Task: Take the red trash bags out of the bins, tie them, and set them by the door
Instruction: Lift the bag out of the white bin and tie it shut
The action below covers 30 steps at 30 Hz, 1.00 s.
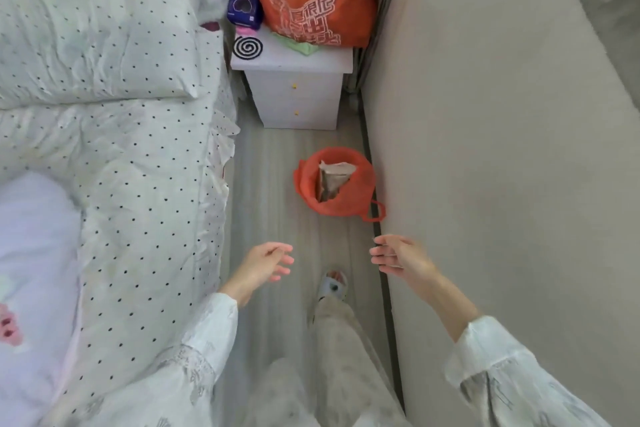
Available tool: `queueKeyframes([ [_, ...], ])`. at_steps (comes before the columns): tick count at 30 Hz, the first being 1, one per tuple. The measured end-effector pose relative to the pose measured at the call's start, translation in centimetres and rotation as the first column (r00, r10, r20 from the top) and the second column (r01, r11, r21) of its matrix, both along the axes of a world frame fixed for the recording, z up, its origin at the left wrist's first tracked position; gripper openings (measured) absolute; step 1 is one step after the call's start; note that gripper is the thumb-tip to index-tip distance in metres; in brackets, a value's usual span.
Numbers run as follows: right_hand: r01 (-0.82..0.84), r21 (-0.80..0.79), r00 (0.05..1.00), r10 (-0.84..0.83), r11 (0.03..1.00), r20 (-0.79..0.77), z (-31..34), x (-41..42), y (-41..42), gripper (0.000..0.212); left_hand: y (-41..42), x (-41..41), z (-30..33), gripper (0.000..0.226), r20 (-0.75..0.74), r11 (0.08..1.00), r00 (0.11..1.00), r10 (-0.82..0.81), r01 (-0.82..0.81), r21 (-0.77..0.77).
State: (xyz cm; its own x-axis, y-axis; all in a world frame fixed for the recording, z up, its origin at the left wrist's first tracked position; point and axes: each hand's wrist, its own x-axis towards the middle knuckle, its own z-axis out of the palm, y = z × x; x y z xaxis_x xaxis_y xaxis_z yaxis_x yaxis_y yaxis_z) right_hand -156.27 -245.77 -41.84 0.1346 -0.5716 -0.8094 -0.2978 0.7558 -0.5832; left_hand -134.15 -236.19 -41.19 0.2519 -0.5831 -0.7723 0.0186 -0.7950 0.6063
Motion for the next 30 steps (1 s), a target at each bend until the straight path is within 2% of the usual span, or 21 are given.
queueKeyframes([
  [3,0.047,0.054,0.999,-0.045,0.997,-0.029,-3.9,1.4,-5.5,0.021,-6.1,1.9,-3.5,0.03,-0.013,0.999,0.999,0.042,-0.041,0.03],
  [6,0.179,0.182,0.984,-0.18,0.967,-0.012,-9.2,2.6,-9.6,0.018,-10.3,3.6,-8.8,0.03,-0.049,0.99,0.994,0.102,-0.097,0.103],
  [10,0.375,0.355,0.921,-0.386,0.856,-0.043,-18.6,3.5,-12.9,0.019,-14.6,5.1,-19.1,0.031,-0.097,0.964,0.986,0.138,-0.111,0.241],
  [14,0.505,0.416,0.854,-0.508,0.756,-0.113,-30.3,3.9,-15.2,0.017,-18.4,7.3,-31.3,0.033,-0.112,0.945,0.971,0.209,-0.171,0.28],
  [18,0.622,0.342,0.782,-0.579,0.704,-0.229,-40.8,3.6,-16.3,0.046,-21.0,10.0,-42.6,0.035,-0.111,0.931,0.961,0.254,-0.212,0.296],
  [20,0.657,0.3,0.753,-0.597,0.691,-0.276,-44.8,3.5,-17.0,0.05,-22.8,11.6,-47.1,0.039,-0.094,0.93,0.956,0.277,-0.242,0.278],
  [22,0.696,0.283,0.718,-0.642,0.66,-0.269,-47.8,3.3,-17.7,0.045,-24.9,12.5,-50.4,0.045,-0.085,0.916,0.941,0.327,-0.294,0.272],
  [25,0.748,0.231,0.662,-0.727,0.623,-0.183,-50.0,3.1,-18.2,0.018,-27.8,12.6,-53.0,0.05,-0.175,0.895,0.895,0.411,-0.36,0.265],
  [26,0.78,0.191,0.623,-0.766,0.596,-0.158,-50.3,3.1,-18.3,0.017,-28.4,12.4,-53.4,0.045,-0.235,0.893,0.874,0.426,-0.363,0.267],
  [28,0.829,0.096,0.559,-0.819,0.551,-0.13,-50.3,3.3,-18.5,0.018,-29.1,12.4,-53.8,0.016,-0.3,0.899,0.858,0.416,-0.337,0.28],
  [30,0.809,-0.031,0.579,-0.804,0.588,-0.132,-49.2,4.0,-19.2,0.019,-29.8,12.6,-53.3,0.021,-0.272,0.919,0.894,0.357,-0.283,0.276],
])
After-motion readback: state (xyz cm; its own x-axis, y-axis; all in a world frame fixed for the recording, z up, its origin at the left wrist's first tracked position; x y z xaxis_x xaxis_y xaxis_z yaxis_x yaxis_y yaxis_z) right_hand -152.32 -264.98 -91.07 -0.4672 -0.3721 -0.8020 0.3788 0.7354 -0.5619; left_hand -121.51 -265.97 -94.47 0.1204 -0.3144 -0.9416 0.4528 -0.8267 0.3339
